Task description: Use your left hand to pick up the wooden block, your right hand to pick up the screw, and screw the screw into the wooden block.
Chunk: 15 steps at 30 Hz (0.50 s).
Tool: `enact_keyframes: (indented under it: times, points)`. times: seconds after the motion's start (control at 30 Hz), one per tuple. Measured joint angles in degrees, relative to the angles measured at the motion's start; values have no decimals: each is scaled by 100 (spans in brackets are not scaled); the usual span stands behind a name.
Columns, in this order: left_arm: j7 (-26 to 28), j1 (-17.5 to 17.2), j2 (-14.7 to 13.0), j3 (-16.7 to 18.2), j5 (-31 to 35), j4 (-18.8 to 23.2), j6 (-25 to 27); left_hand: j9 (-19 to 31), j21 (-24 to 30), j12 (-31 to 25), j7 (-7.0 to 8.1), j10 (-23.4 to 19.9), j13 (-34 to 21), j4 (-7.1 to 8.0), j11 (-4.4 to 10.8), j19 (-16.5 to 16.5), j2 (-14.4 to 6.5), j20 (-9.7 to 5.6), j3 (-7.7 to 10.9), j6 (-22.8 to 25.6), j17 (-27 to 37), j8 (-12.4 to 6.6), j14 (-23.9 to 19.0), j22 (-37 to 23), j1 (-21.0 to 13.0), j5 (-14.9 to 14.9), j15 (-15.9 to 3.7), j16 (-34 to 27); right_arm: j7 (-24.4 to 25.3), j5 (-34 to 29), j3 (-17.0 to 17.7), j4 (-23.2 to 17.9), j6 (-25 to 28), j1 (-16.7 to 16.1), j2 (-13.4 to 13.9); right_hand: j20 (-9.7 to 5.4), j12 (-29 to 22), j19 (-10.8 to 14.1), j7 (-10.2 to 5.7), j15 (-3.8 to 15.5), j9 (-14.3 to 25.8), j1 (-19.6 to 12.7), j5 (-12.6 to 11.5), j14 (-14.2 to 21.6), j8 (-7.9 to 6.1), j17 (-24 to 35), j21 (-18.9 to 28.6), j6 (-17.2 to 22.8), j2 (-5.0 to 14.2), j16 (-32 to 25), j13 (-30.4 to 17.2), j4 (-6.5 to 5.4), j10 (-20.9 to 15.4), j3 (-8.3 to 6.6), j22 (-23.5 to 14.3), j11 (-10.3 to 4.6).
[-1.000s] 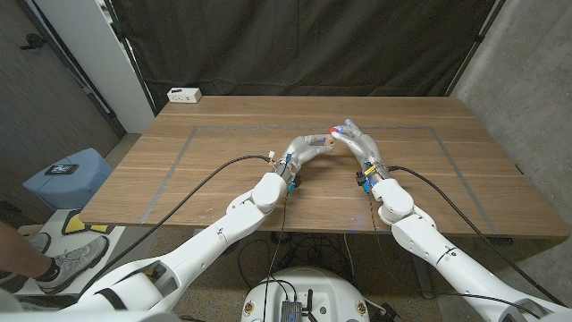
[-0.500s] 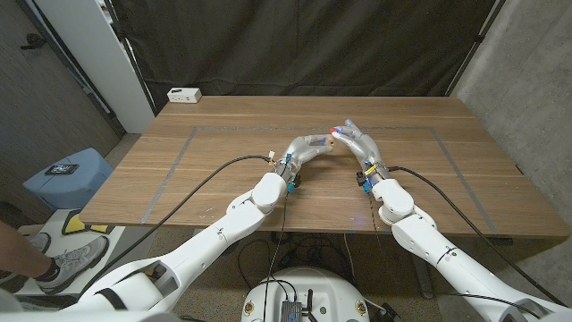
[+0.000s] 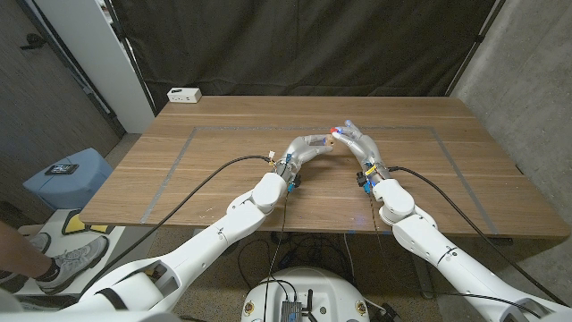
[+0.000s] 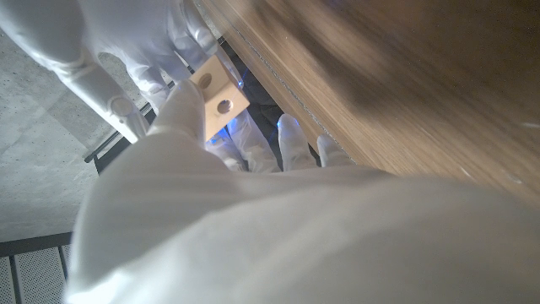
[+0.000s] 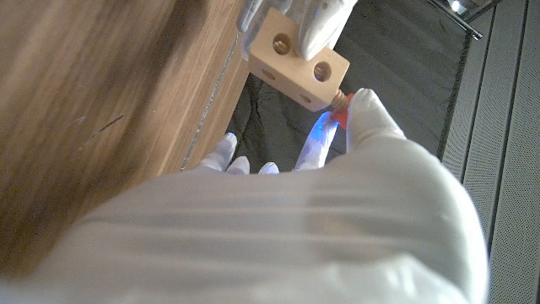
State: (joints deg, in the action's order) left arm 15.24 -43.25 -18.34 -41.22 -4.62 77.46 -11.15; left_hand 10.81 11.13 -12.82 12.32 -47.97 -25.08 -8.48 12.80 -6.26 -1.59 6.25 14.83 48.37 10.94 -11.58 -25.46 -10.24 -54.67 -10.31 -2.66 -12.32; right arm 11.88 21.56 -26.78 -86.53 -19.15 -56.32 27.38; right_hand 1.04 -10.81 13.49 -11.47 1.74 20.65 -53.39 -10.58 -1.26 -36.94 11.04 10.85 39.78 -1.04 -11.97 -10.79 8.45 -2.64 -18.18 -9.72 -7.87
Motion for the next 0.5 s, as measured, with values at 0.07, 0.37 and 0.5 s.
enact_keyframes:
  times: [0.07,0.37,0.5]
  points:
    - [-1,1,1,0,-2,-3,-1,0,0,0,8,0,0,0,0,0,-1,0,0,-9,0,15,0,0,-1,0,0,0,-4,-5,-1,-2,1,-1,7,0,0,0,0,0,0,0,0,0,36,0,0,0,0,0,0,0,11,0,0,11]
    - [9,0,2,-1,-6,-3,-4,-1,0,1,-1,11,-5,0,-11,0,-22,0,0,-18,0,33,0,0,-38,0,0,0,-35,-23,-8,-8,-5,-1,28,0,0,0,-20,31,-24,0,0,-31,39,0,0,-82,0,0,0,23,63,23,0,61]
    - [21,-9,2,-1,1,8,-4,-3,0,1,-1,11,-27,0,-11,0,-22,0,0,-19,0,13,0,0,-38,0,0,0,-51,-32,-11,-9,-16,1,38,2,0,-2,-32,31,-47,0,0,-31,82,0,0,-94,0,0,0,23,82,23,0,41]
